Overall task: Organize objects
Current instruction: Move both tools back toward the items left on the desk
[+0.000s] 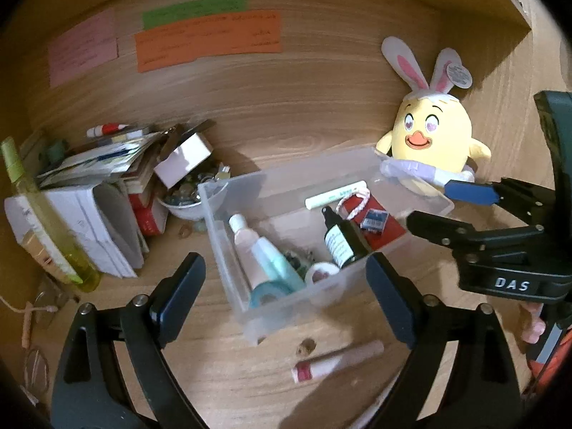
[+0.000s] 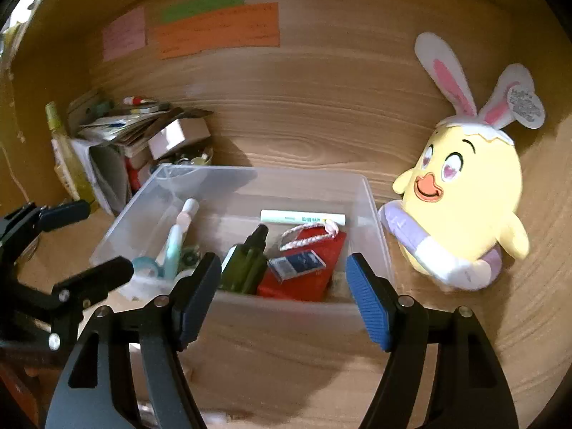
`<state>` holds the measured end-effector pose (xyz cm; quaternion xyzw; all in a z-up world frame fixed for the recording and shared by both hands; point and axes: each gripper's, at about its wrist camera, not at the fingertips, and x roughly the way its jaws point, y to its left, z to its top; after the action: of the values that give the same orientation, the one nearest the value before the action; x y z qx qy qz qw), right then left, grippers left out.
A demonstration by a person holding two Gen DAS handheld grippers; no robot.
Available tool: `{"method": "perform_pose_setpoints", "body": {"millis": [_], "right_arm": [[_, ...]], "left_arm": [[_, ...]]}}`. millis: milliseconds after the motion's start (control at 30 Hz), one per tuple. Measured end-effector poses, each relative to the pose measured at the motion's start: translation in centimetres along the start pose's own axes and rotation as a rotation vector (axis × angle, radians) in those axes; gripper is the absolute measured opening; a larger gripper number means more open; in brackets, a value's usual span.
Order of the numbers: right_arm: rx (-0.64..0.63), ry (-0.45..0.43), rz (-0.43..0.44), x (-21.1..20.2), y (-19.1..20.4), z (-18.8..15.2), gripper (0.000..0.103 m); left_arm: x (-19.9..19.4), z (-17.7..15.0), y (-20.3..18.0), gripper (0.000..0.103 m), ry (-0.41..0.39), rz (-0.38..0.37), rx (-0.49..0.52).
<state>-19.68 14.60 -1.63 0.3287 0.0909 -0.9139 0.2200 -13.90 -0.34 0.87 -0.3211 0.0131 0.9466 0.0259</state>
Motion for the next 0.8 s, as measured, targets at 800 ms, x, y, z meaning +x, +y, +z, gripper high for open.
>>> {"method": "perform_pose_setpoints", "body": {"millis": [800], "right_arm": [[-0.035,0.134,0.014,-2.4,1.2,-8.5,0.069]], "left_arm": [[-4.1,-8.9,-1.4,0.092,0.137,-0.038,0.026]]}}
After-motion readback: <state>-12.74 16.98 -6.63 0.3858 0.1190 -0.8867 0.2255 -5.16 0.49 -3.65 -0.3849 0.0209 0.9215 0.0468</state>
